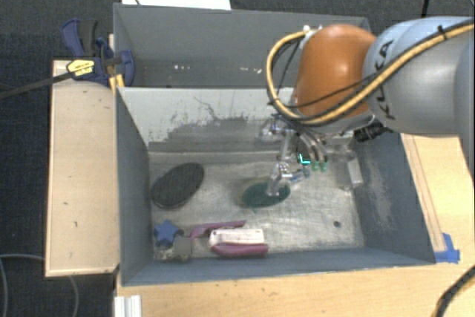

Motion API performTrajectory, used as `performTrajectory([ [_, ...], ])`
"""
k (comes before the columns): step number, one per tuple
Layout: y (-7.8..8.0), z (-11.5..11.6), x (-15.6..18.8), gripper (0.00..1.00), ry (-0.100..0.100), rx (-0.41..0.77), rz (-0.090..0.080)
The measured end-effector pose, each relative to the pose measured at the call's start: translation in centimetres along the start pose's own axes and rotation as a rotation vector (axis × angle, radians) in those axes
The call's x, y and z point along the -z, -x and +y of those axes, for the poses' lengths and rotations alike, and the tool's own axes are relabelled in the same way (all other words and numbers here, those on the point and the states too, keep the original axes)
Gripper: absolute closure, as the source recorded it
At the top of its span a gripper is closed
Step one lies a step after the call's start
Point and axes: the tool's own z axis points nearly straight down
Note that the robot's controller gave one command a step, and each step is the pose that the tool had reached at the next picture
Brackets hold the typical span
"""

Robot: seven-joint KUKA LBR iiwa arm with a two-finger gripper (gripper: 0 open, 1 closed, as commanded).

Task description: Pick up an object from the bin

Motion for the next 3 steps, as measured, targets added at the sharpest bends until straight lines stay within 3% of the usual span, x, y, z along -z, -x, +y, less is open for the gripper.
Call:
performTrajectory([
  [1,-2.7,0.3,-8.3,0.0,0.002,-0.207,-0.013],
  [2,-2.4,0.3,-8.0,1.0,0.004,-0.208,-0.021],
  [3,-5.7,0.4,9.6,1.0,0.0,0.096,-0.015],
])
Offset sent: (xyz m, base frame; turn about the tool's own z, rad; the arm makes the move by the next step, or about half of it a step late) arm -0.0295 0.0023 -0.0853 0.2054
